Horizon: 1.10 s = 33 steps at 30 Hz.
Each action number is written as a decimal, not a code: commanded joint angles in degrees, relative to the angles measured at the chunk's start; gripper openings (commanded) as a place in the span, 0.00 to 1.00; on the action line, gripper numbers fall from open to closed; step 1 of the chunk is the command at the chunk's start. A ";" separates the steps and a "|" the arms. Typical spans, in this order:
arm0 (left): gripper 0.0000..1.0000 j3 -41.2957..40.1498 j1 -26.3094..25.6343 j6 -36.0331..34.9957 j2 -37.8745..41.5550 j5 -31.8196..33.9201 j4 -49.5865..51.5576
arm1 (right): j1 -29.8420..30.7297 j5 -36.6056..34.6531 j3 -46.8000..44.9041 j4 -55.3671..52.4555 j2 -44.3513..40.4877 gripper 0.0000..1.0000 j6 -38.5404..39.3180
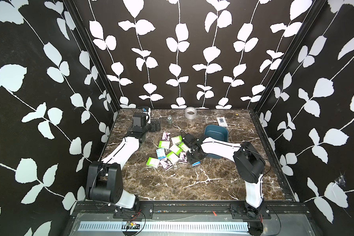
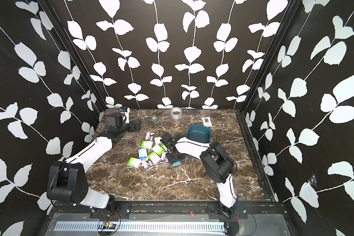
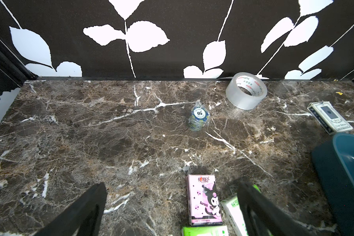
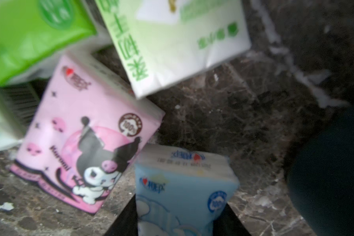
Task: Put the pocket tissues into the storage box
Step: Pick up the pocket tissues from the center of the board, then place the pocket tissues in the storage box.
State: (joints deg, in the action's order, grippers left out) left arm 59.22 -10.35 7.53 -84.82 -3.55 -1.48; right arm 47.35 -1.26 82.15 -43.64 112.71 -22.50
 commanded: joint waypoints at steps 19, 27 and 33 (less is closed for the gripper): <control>0.99 1.09 -0.19 -1.31 2.11 -0.24 1.41 | -25.07 -1.53 24.12 -11.15 1.53 0.47 -0.79; 0.99 2.08 -0.16 -0.76 -0.11 -1.46 0.57 | -27.03 0.02 32.82 -12.27 11.96 0.47 -1.30; 0.99 2.38 -0.20 -0.02 -1.05 -2.21 0.03 | -27.14 0.52 37.39 -13.74 17.03 0.48 -1.10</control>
State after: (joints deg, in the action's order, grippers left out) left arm 60.07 -10.35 7.03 -86.04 -4.89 -0.71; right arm 20.56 -0.91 115.70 -55.20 128.46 -23.29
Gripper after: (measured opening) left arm 0.990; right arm 0.476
